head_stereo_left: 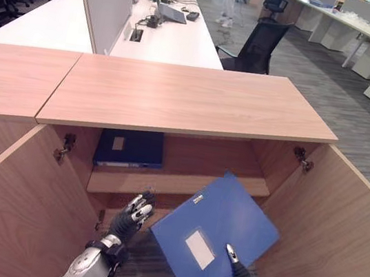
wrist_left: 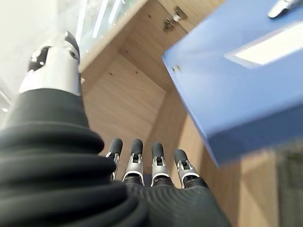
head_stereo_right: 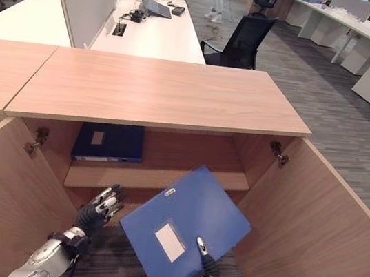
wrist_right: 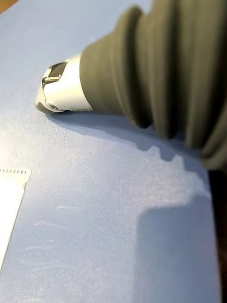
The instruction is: Put the empty folder in the office cabinet
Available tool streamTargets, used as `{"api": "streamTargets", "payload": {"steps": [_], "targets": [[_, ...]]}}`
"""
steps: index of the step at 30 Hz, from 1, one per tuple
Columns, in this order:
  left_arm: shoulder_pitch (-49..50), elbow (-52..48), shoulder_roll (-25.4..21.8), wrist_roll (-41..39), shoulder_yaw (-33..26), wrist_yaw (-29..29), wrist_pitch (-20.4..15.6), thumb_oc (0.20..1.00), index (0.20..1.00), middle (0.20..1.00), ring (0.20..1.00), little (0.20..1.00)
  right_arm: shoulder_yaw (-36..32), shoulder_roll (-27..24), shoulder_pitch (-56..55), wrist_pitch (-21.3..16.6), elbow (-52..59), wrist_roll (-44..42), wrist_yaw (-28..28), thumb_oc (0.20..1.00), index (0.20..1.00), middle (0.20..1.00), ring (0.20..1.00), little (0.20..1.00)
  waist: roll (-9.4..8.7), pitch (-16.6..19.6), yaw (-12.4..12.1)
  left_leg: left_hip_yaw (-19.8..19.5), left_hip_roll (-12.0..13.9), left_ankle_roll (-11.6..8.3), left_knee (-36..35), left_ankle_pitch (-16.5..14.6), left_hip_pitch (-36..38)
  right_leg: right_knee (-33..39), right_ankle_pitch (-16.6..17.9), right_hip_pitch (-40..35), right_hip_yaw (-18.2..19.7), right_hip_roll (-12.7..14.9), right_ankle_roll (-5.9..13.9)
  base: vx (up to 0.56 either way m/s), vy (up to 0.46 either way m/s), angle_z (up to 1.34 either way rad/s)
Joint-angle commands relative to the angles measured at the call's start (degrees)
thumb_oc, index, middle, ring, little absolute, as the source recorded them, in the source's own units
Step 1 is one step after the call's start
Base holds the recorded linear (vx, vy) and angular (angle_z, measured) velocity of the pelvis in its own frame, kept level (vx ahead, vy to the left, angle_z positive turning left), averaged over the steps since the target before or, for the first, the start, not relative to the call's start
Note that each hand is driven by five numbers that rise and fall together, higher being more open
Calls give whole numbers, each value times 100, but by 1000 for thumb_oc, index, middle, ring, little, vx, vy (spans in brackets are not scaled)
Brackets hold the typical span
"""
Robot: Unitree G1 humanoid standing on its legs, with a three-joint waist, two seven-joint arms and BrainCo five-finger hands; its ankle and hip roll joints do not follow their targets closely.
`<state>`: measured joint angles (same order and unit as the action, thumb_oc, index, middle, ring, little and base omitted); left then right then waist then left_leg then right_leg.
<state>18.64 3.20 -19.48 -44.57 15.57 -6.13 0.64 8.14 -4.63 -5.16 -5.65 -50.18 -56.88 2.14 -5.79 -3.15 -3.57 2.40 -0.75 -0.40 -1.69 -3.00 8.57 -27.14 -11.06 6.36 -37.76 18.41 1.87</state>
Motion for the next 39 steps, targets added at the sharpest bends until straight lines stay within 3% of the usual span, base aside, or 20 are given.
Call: {"api": "streamTargets", "payload": {"steps": [1,7,9,11,15,16,18,20,23,24,26,31,39], "targets": [[133,-469,-54,29,-130,-179,-105,1000,1000,1000,1000,1000,-122,175,641,-81,-8,168,163,200,200,200,200,200,-172,18,-6,-139,-214,260,-331,-623,502,1172,1605,-25,164,-233,552,65,-54,7],[477,35,-1,-172,-256,-305,-32,1000,1000,1000,1000,1000,-244,-7,768,-40,-64,226,188,200,200,200,200,200,-85,58,-4,-123,14,192,-255,-674,460,953,1337,65,155,-328,439,74,-81,7],[590,145,-20,-115,-354,-271,-28,1000,1000,1000,1000,1000,-265,-61,825,-56,-110,242,172,200,200,200,200,200,-77,82,-17,-33,154,154,59,-798,359,1007,1164,5,190,-484,337,85,-131,4],[781,278,-13,-110,-463,-227,5,1000,1000,1000,1000,1000,-238,-124,845,-74,-96,253,155,200,200,200,200,200,-62,47,-140,198,273,56,956,-981,40,1135,945,-156,270,-678,166,90,-174,-5],[841,312,53,-222,-457,-144,36,1000,1000,1000,1000,1000,-341,-324,801,-188,-23,234,64,200,200,200,200,200,-33,-198,-317,541,674,-195,2643,-240,-963,1610,786,-530,269,-926,-88,-19,-162,4],[974,211,102,-225,-476,-182,70,1000,1000,1000,1000,1000,-451,-438,797,-194,29,302,-8,200,200,200,200,200,6,-281,-416,639,602,-249,3070,-278,-1614,1976,731,-801,264,-990,-129,0,-86,69],[1057,205,167,-235,-514,-167,67,1000,1000,1000,1000,1000,-431,-483,780,-182,74,394,-23,200,200,200,200,200,73,-378,-470,718,519,-306,3235,-288,-2138,2104,676,-923,329,-1036,-174,-16,-13,60],[1109,186,214,-244,-539,-162,59,1000,1000,1000,1000,1000,-410,-492,776,-173,90,442,-43,200,200,200,200,200,112,-410,-521,720,472,-346,3233,-229,-2351,2181,661,-976,395,-1073,-197,-8,31,38],[1229,161,384,-248,-610,-164,41,1000,1000,1000,1000,1000,-321,-474,827,-168,13,570,-36,200,200,200,200,200,331,-447,-772,481,195,-490,2058,450,-2449,2314,578,-1172,652,-1305,-173,52,58,-40],[1230,163,388,-247,-607,-165,39,1000,1000,1000,1000,1000,-321,-479,828,-169,8,570,-34,200,200,200,200,200,325,-455,-775,488,180,-491,1984,492,-2406,2321,588,-1180,657,-1293,-172,113,64,-64],[1166,257,435,-180,-596,-199,14,1000,1000,1000,1000,1000,-317,-451,927,-188,-178,571,-58,200,200,200,200,200,494,-369,-837,198,126,-548,720,1044,-2118,2330,554,-1302,802,-1461,-81,137,70,-51],[1148,321,455,-188,-620,-184,-33,1000,1000,1000,1000,1000,-349,-400,1006,-188,-455,492,-112,200,200,200,200,200,593,-154,-864,55,129,-502,-181,1400,-1716,2426,518,-1408,1028,-1607,-64,104,60,-33],[1352,279,466,-224,-703,-190,-12,1000,1000,1000,1000,1000,-378,-259,908,-156,-503,402,-113,200,200,200,200,200,544,-48,-860,204,133,-437,-250,1469,-1500,2471,490,-1397,1162,-1635,-111,33,44,-11]]}}
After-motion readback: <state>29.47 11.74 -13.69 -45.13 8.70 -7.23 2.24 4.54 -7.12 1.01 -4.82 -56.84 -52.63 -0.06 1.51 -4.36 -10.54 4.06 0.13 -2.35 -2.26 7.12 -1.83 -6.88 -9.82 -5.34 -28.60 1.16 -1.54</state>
